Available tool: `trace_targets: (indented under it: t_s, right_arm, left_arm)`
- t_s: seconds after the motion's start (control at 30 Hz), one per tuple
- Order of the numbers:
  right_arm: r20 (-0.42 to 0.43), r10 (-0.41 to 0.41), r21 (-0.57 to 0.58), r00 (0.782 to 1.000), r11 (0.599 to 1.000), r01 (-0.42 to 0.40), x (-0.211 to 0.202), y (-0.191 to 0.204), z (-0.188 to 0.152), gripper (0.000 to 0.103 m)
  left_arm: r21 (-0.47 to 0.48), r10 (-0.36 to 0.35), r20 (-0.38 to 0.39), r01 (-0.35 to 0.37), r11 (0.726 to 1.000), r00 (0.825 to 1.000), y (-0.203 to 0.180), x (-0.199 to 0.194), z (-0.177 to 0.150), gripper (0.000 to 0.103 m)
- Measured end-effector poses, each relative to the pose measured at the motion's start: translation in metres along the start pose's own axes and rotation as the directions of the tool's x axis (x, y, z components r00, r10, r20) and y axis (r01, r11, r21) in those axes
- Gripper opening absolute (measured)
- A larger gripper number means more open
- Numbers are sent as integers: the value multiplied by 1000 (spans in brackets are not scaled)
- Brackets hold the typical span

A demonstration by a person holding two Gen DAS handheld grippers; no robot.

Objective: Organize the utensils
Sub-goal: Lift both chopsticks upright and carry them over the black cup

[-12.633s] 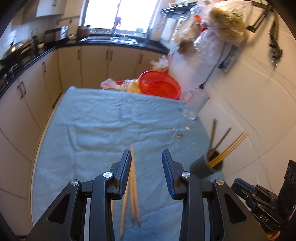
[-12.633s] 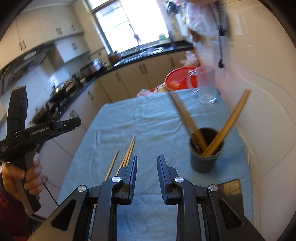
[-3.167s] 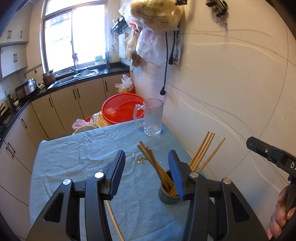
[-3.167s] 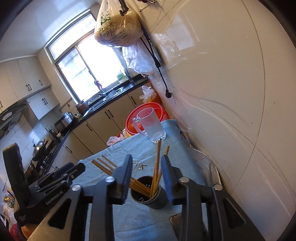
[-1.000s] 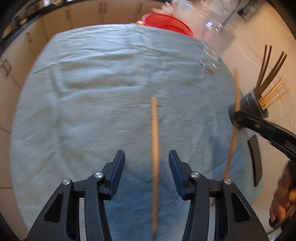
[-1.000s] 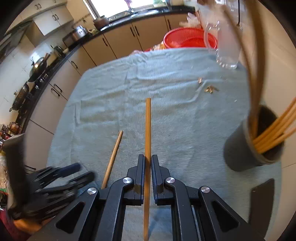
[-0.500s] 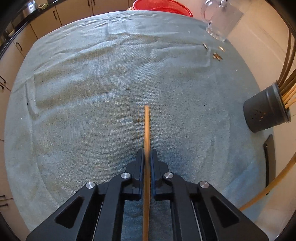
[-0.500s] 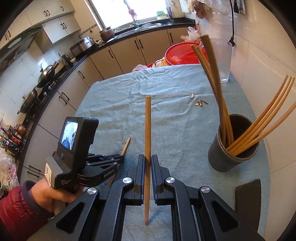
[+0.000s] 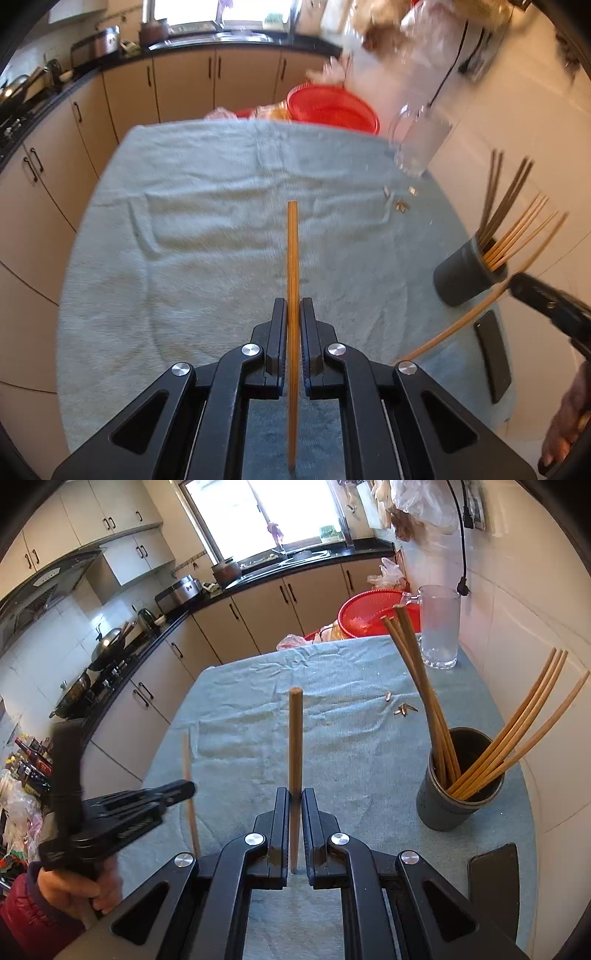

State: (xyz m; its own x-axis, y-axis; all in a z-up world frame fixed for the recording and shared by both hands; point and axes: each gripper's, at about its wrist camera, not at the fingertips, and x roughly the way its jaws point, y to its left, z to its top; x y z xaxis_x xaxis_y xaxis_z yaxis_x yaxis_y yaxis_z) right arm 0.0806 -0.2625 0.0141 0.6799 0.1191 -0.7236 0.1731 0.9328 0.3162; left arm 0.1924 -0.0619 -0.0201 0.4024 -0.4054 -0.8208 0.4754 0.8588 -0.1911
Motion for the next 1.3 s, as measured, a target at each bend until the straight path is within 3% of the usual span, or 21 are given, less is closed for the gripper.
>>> trace_targets:
  t_s: [0.33, 0.73, 1.3]
  right_arm:
    - [48, 15, -10, 999, 1000, -14, -23, 3, 1, 7]
    - [109, -2, 40, 994, 999, -3, -57, -16, -3, 7]
    - [232, -92, 185, 968, 981, 49, -132, -69, -6, 7]
  left_arm:
    - [16, -1, 92, -1, 1000, 996, -11, -43, 6, 6]
    - [60, -22, 140, 13, 998, 990, -37, -66, 12, 6]
    - [187, -129, 197, 91, 978, 972, -103, -98, 31, 6]
